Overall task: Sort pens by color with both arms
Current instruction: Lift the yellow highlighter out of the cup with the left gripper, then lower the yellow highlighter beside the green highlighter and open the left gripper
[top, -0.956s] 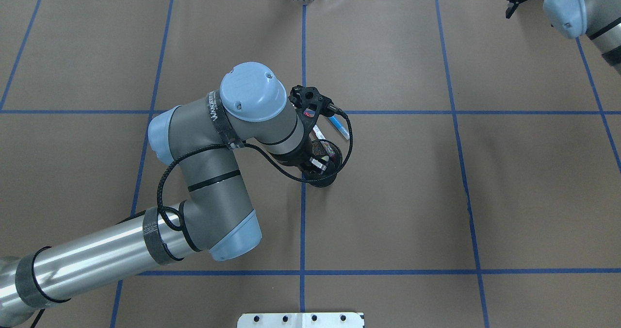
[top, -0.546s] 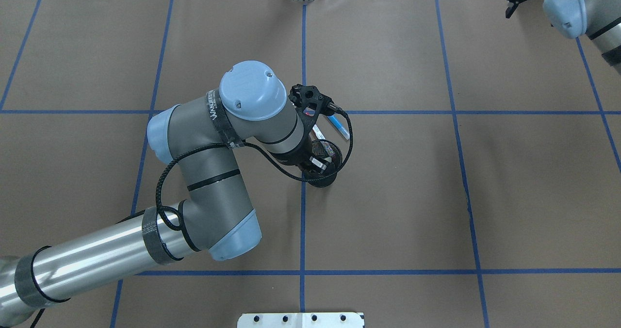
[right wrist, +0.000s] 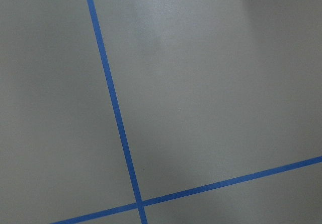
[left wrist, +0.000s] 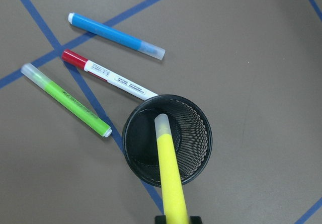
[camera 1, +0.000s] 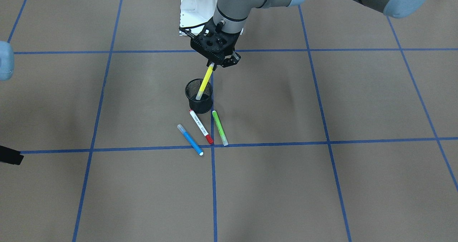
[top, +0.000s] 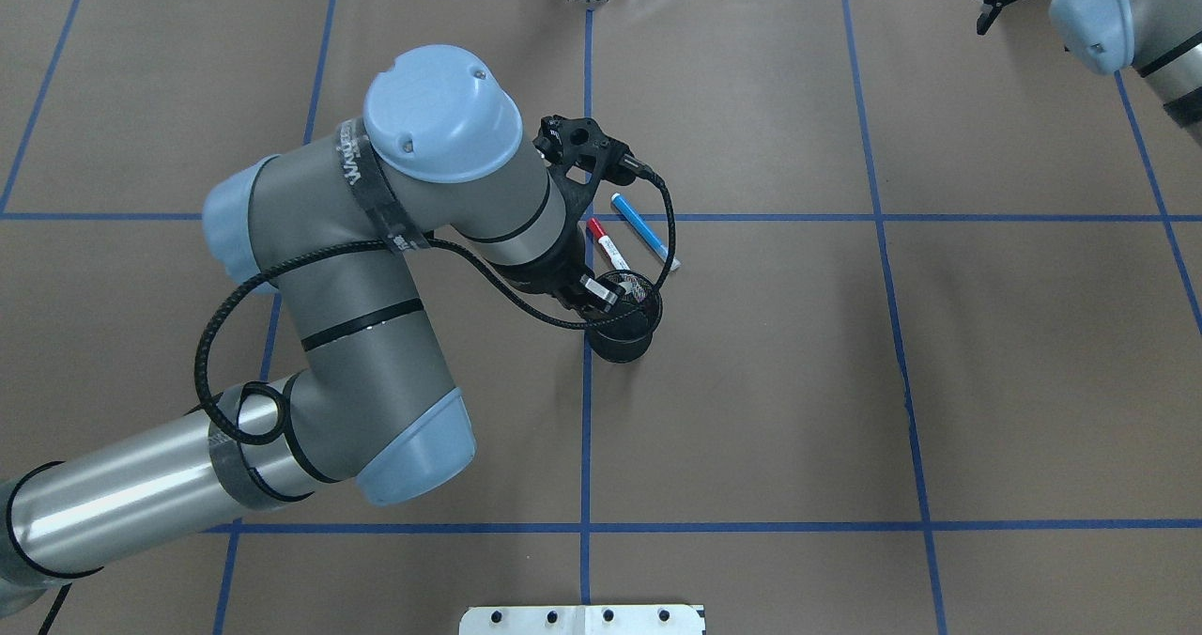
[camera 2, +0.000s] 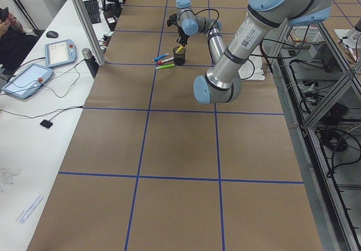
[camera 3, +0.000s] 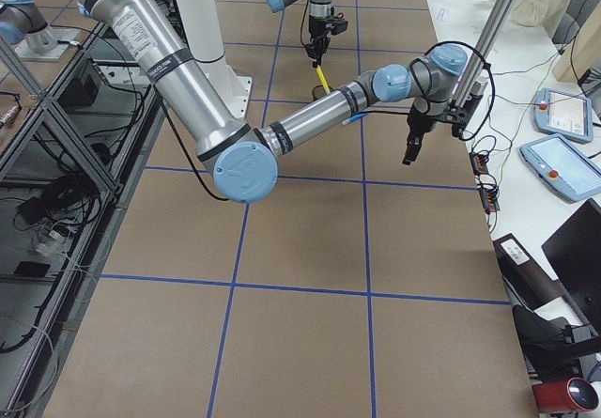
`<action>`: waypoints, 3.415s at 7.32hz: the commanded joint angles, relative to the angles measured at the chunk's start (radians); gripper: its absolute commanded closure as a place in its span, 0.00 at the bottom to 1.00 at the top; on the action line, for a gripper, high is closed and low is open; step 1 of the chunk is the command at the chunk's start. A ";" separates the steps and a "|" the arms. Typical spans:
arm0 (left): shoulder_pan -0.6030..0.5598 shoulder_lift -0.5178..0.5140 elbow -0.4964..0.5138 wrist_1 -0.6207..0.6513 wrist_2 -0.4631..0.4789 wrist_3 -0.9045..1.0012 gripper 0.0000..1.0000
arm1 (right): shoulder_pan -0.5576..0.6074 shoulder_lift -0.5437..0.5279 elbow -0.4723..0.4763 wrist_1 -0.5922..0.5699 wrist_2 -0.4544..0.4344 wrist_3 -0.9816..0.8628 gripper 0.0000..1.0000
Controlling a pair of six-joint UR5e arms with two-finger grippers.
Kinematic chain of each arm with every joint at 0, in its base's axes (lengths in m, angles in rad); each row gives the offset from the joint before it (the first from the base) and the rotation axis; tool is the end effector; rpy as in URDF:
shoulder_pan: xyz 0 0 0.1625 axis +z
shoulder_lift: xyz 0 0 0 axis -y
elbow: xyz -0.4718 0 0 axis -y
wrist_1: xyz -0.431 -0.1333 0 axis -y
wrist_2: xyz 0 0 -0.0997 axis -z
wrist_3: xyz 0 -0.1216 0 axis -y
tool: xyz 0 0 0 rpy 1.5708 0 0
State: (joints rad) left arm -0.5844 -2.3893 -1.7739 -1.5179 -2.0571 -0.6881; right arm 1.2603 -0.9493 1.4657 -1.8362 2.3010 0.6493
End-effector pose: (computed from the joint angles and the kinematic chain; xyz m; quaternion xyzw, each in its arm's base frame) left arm 0.5538 -0.4580 0.0960 0.1443 0.4784 0.2385 0.8327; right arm -0.1851 -0.7478 0.3963 -0.0598 -0.3682 0.1122 0.9210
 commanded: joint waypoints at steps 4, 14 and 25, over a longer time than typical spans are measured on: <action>-0.150 0.015 -0.033 0.067 -0.120 -0.014 0.92 | -0.001 0.003 0.010 0.000 0.000 0.012 0.02; -0.124 0.001 0.234 -0.185 0.032 -0.772 0.99 | -0.010 0.004 0.019 0.000 0.000 0.047 0.02; -0.058 0.073 0.222 -0.301 0.132 -0.649 0.01 | -0.012 0.006 0.018 0.009 0.005 0.041 0.02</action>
State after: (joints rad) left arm -0.6412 -2.3279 -1.5319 -1.8178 -1.9265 -1.3492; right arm 1.2487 -0.9427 1.4834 -1.8283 2.3028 0.6933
